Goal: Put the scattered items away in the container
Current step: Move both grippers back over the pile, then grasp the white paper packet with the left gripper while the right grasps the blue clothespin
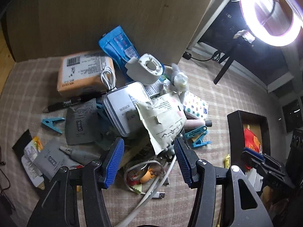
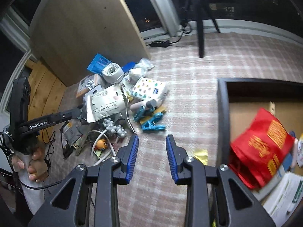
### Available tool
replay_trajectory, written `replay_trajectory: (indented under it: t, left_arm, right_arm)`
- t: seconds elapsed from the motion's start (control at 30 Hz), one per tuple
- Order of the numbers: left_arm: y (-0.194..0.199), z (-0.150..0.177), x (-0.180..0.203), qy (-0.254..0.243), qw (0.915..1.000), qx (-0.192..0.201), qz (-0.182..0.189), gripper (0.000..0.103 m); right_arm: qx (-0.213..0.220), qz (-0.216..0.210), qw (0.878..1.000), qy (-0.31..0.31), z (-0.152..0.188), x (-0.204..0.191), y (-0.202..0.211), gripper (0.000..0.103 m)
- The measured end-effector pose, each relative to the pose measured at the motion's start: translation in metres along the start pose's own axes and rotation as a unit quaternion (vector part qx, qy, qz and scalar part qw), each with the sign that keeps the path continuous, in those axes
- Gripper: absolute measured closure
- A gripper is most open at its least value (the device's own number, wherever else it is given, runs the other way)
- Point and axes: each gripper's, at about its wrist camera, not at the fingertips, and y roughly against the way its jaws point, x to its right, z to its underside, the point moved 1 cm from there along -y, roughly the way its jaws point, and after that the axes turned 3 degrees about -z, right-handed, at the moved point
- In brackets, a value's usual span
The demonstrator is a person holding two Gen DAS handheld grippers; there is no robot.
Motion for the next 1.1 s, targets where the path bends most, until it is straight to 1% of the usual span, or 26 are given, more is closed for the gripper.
replay_trajectory:
  t: [0.1, 0.33, 0.47, 0.57, 0.63, 0.73, 0.87, 0.9, 0.97, 1.03, 1.1]
  left_arm:
    - [-0.01, -0.003, -0.002, 0.009, 0.9999, -0.007, 0.005, 0.051]
    - [-0.023, -0.008, 0.001, 0.011, 0.9998, -0.016, 0.01, 0.051]
    - [-0.028, -0.01, 0.003, 0.006, 0.9997, -0.019, 0.012, 0.051]
    - [-0.031, -0.012, 0.007, 0.002, 0.9997, -0.02, 0.012, 0.051]
    - [-0.032, -0.012, 0.01, 0.0, 0.9996, -0.023, 0.016, 0.051]
    - [-0.034, -0.011, 0.014, -0.007, 0.9995, -0.026, 0.018, 0.051]
    - [-0.038, -0.01, 0.016, -0.009, 0.9993, -0.031, 0.018, 0.058]
    - [-0.039, -0.011, 0.016, -0.008, 0.9993, -0.031, 0.018, 0.061]
    - [-0.04, -0.011, 0.018, -0.009, 0.9993, -0.032, 0.017, 0.064]
    - [-0.042, -0.01, 0.02, -0.011, 0.9993, -0.032, 0.017, 0.067]
    - [-0.043, -0.01, 0.021, -0.011, 0.9992, -0.034, 0.019, 0.075]
  right_arm:
    - [-0.014, -0.003, 1.0, 0.005, -0.007, -0.004, -0.015, 0.073]
    - [-0.053, 0.02, 0.998, -0.013, -0.014, 0.004, -0.06, 0.073]
    - [-0.059, 0.028, 0.998, 0.016, -0.015, 0.003, -0.074, 0.073]
    - [-0.05, 0.036, 0.997, 0.047, -0.019, -0.001, -0.077, 0.073]
    - [-0.048, 0.029, 0.997, 0.054, -0.022, 0.0, -0.079, 0.073]
    - [-0.064, 0.022, 0.996, 0.059, -0.024, 0.0, -0.088, 0.073]
    - [-0.091, 0.013, 0.993, 0.069, -0.016, -0.001, -0.1, 0.073]
    - [-0.095, 0.011, 0.993, 0.073, -0.013, -0.002, -0.101, 0.073]
    - [-0.101, 0.011, 0.992, 0.08, -0.008, -0.005, -0.102, 0.074]
    - [-0.103, 0.015, 0.991, 0.087, -0.004, -0.007, -0.103, 0.078]
    - [-0.103, 0.019, 0.99, 0.095, -0.002, -0.011, -0.104, 0.083]
